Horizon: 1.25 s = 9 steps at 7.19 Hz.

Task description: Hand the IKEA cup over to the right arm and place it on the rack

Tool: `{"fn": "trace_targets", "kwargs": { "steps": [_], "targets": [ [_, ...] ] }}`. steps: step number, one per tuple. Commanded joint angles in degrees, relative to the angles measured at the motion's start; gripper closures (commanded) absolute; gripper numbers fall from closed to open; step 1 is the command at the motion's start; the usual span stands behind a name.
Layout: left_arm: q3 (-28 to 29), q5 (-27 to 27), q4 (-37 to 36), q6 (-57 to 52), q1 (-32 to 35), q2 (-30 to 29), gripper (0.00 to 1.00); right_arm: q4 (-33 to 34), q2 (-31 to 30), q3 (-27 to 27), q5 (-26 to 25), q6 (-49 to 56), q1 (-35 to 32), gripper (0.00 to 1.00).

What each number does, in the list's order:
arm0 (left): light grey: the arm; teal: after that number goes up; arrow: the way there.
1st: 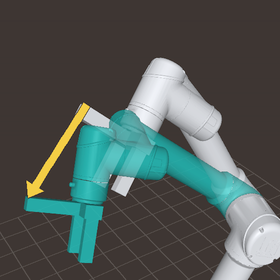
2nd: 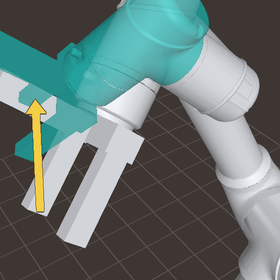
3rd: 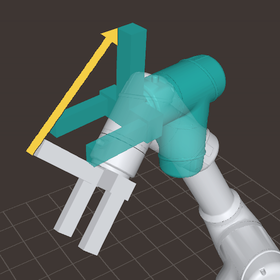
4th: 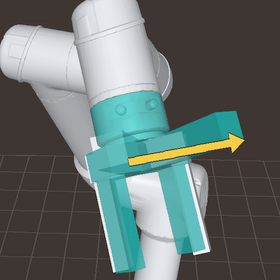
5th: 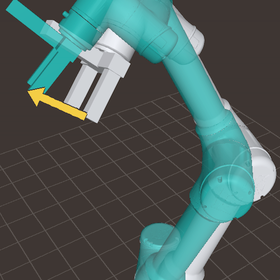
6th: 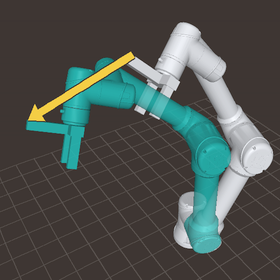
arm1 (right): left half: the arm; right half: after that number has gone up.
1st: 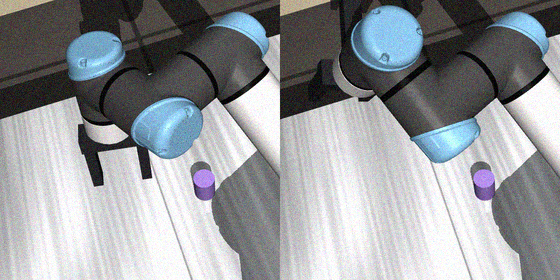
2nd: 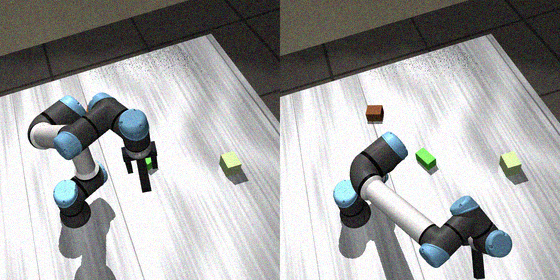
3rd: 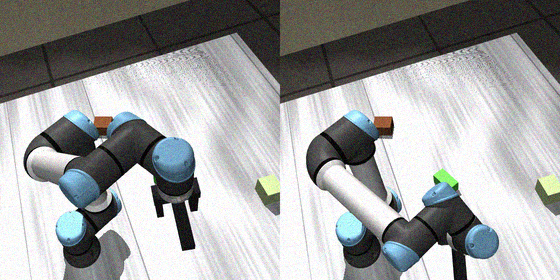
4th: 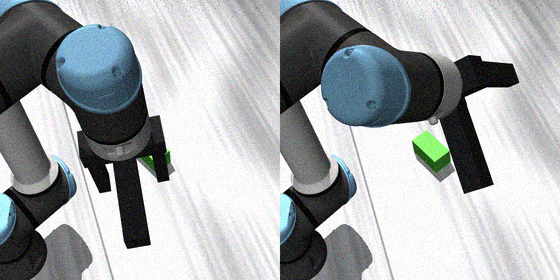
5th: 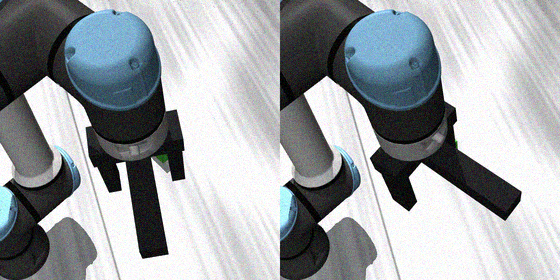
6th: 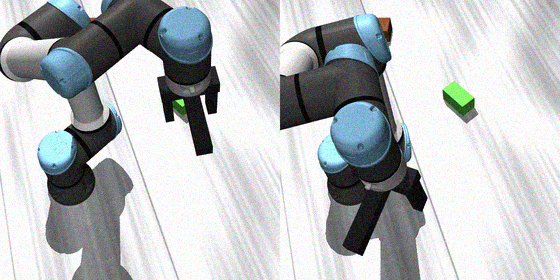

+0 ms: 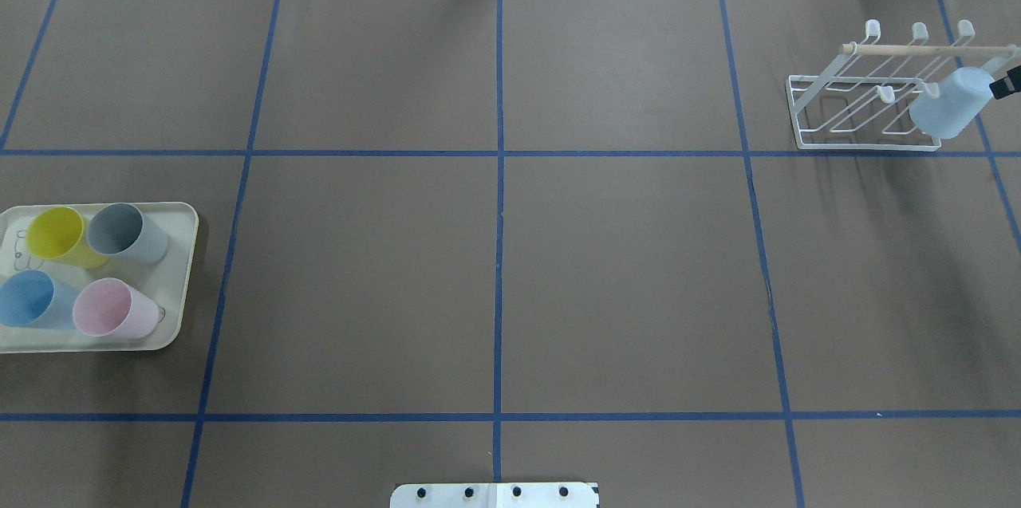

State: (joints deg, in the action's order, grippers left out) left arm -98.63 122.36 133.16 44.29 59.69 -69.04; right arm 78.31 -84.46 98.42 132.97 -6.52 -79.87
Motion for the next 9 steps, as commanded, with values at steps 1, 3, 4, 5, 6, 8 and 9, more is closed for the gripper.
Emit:
{"fn": "trace_targets", "kwargs": {
  "steps": [1,3,4,5,6,8,9],
  "targets": [
    [0.2,0.2,0.0,0.4,-0.2,0.0,1.0,0.0,0.0,0.0,0.0,-0.2,0.1,0.0],
    [-0.7,5.0,0.0,0.7,0.0,0.0,1.0,0.0,0.0,0.0,1.0,-0.3,0.3,0.0],
    [-1.9,6.4,0.0,0.6,0.4,0.4,1.0,0.0,0.2,0.0,1.0,-0.4,0.7,0.0],
    [-2.0,6.9,0.0,-0.1,1.5,0.7,1.0,0.0,0.2,0.0,0.8,-0.4,1.3,0.0],
    [-1.7,6.9,-0.1,-0.3,4.0,0.7,1.0,0.0,0.2,0.0,0.8,-0.4,1.6,0.0],
    [-2.1,7.2,-0.8,-0.4,7.4,0.6,1.0,-0.1,0.6,0.0,0.7,-0.5,1.8,0.0],
    [-3.2,9.8,-3.4,-0.3,11.4,0.3,1.0,-0.2,0.9,0.3,0.7,-2.6,2.5,0.0]
  ]
}}
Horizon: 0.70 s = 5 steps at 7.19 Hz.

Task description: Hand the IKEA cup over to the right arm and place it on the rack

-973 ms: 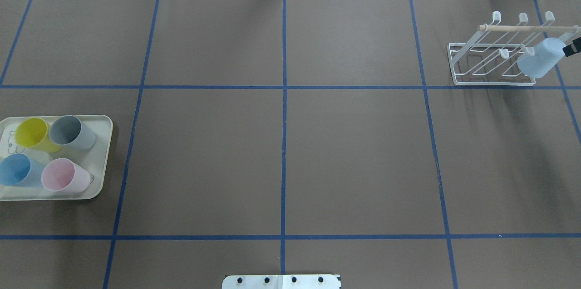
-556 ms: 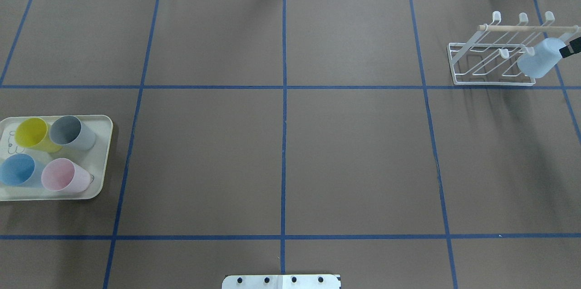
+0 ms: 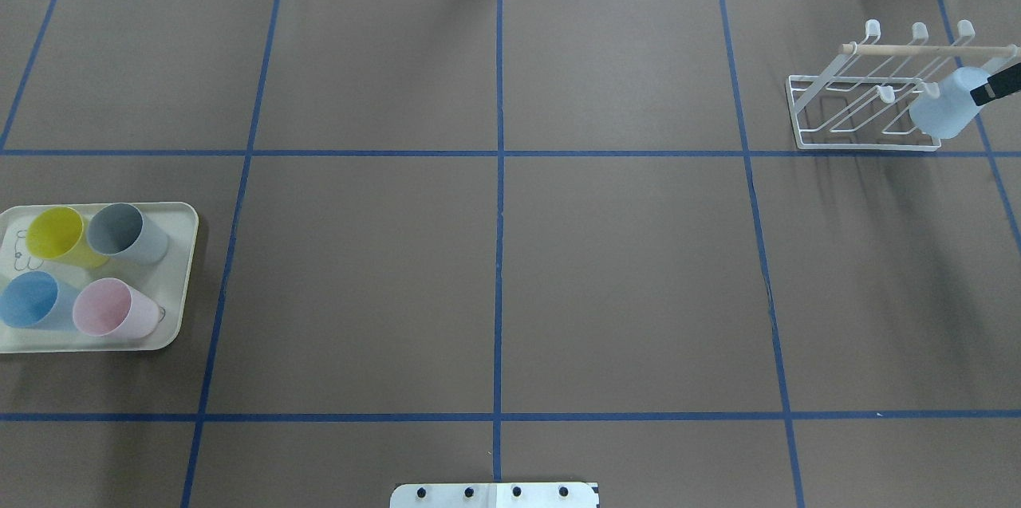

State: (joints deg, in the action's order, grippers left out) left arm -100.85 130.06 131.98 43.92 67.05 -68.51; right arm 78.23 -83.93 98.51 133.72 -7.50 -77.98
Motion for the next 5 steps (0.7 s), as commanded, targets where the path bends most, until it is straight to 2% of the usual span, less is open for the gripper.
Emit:
{"fn": "trace_targets", "kwargs": {
  "steps": [1,4,5],
  "targets": [
    [-2.8,3.1,-5.0,0.0,6.6,-1.1,1.0,-0.8,0.4,1.9,-0.4,-5.6,3.2,0.0],
    [-9.3,3.3,-13.8,1.6,10.5,-8.1,1.0,-11.5,2.8,2.1,-0.7,-21.7,8.4,0.01],
    [-9.3,7.2,-13.9,8.1,10.4,-11.5,1.0,-14.6,5.4,2.1,-0.7,-29.4,11.2,0.01]
  ]
}}
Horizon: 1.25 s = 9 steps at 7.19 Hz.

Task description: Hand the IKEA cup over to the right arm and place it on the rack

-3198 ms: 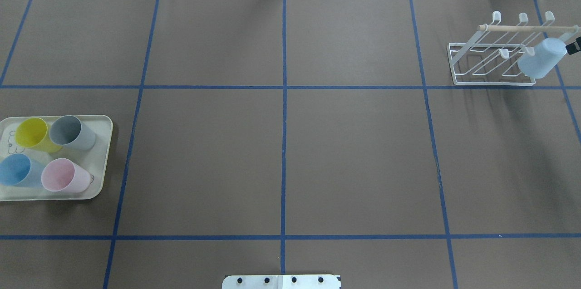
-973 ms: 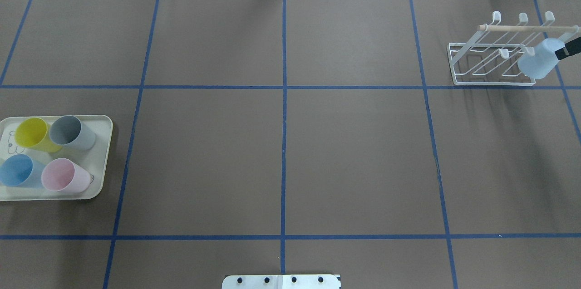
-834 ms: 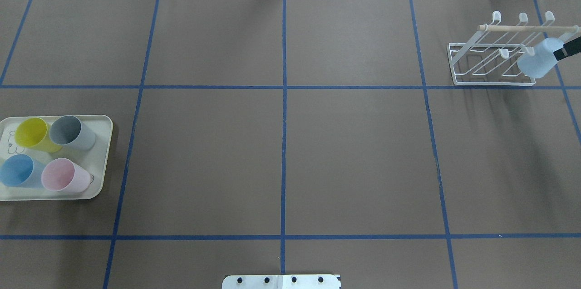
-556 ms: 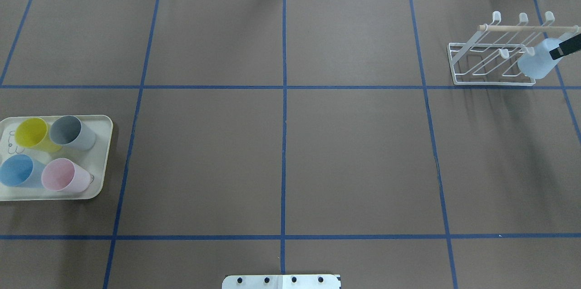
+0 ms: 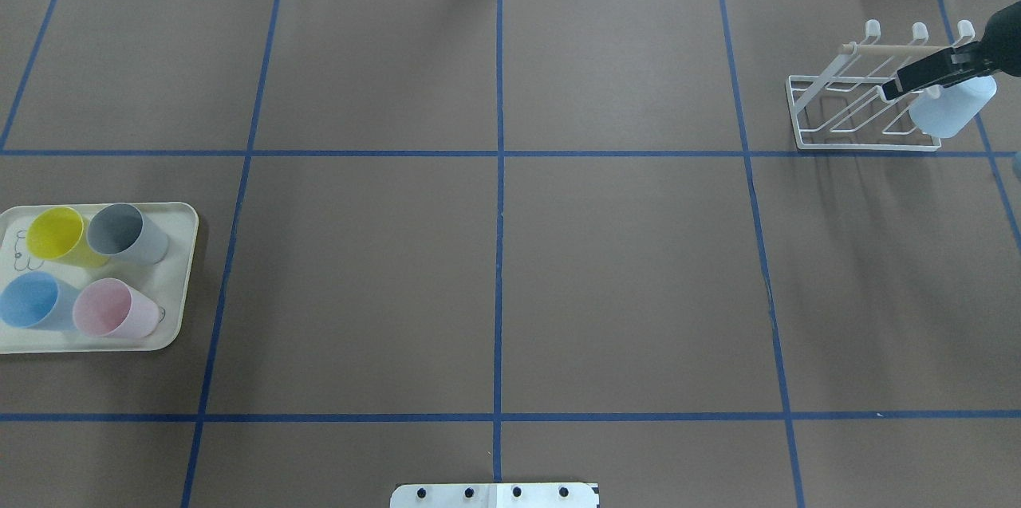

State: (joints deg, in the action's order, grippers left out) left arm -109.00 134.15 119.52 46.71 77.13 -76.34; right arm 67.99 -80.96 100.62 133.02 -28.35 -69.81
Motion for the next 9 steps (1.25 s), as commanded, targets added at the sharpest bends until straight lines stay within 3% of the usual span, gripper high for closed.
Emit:
{"fn": "trace_targets", "kwargs": {
  "steps": [1,3,6,9],
  "targets": [
    [-1.5,4.9,-0.9,14.7,0.3,-8.5,1.0,-7.0,5.1,-0.1,-1.1,-15.7,5.4,0.01],
    [-3.1,5.1,-0.3,26.5,-1.5,-16.0,1.0,-13.6,8.3,0.0,-7.4,-28.5,11.6,0.01],
    [-3.2,5.0,0.3,56.4,-13.5,-32.8,1.0,-30.3,12.2,-0.5,-8.7,-55.7,17.5,0.01],
    [-1.1,3.8,13.9,71.4,-23.3,-39.9,1.0,-46.8,14.1,-0.8,-8.8,-72.7,19.9,0.02]
  ]
}}
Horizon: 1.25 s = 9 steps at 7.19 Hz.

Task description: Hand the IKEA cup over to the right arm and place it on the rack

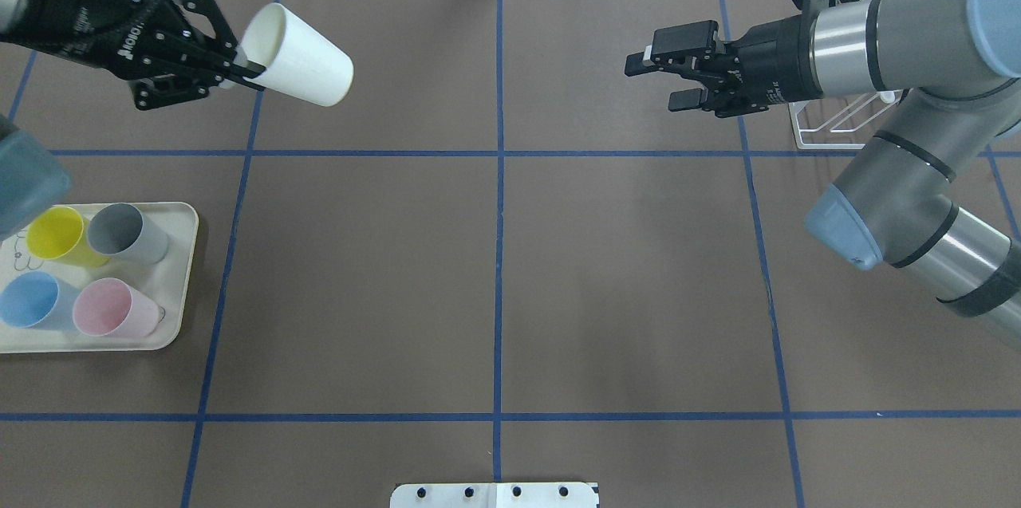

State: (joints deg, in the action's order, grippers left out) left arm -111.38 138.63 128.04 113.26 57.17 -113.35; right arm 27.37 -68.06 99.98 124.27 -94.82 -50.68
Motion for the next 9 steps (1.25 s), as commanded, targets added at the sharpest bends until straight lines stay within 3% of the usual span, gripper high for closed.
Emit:
{"fn": "trace_targets", "kwargs": {
  "steps": [1,3,4,6,9],
  "targets": [
    [1.4,-4.0,7.8,6.4,-4.9,-4.5,1.0,-9.8,2.0,-0.2,-0.3,-8.8,0.8,0.02],
    [1.7,-14.1,18.2,13.9,-8.5,-5.3,1.0,-19.8,2.1,-0.2,-5.7,-16.3,2.8,0.02],
    [2.6,-17.1,24.0,17.9,-9.1,-5.3,1.0,-26.0,2.1,-0.3,-9.4,-21.9,4.4,0.02],
    [7.1,-20.3,37.8,26.4,-10.7,-5.4,1.0,-30.8,4.7,-0.9,-10.6,-29.1,6.0,0.02],
    [7.8,-21.0,40.4,33.9,-14.7,-7.8,1.0,-38.5,5.8,-1.5,-16.5,-32.4,9.7,0.02]
  ]
}}
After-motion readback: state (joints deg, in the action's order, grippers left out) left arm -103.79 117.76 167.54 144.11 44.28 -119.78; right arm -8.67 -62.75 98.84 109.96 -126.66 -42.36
